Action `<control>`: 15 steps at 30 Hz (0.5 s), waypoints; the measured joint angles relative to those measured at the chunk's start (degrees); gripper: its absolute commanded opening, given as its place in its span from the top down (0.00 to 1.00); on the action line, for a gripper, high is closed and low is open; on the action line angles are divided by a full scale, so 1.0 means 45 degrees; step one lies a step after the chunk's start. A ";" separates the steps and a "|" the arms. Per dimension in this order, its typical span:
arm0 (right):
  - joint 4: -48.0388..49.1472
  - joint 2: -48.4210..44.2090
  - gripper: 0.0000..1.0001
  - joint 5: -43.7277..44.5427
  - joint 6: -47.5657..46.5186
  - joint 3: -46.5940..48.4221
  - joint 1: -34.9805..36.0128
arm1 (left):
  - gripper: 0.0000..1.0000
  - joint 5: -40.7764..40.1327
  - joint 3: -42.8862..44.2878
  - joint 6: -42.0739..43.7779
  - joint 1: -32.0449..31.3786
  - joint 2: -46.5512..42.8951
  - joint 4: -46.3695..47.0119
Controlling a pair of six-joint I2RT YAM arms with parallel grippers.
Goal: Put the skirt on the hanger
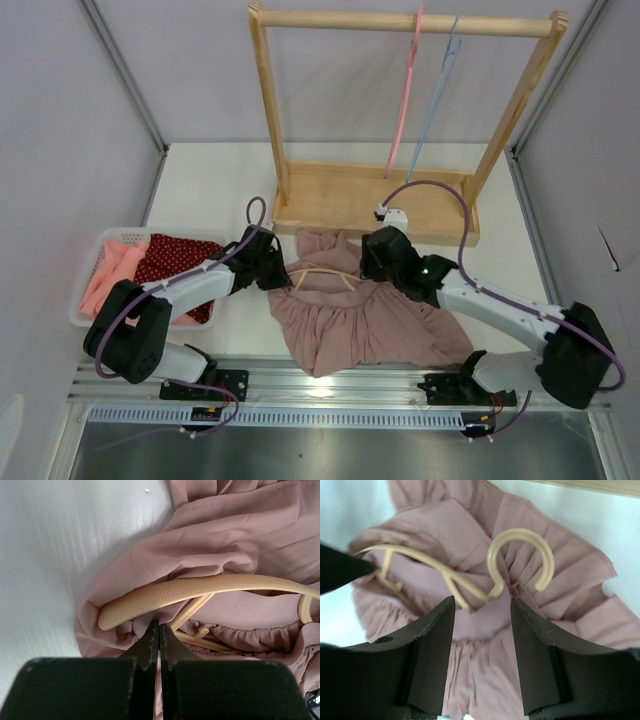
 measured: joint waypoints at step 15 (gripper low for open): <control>-0.0097 0.4362 0.54 -0.0058 0.1127 0.1632 -0.0500 | 1.00 0.0010 -0.0015 -0.0015 -0.0010 0.0000 0.0180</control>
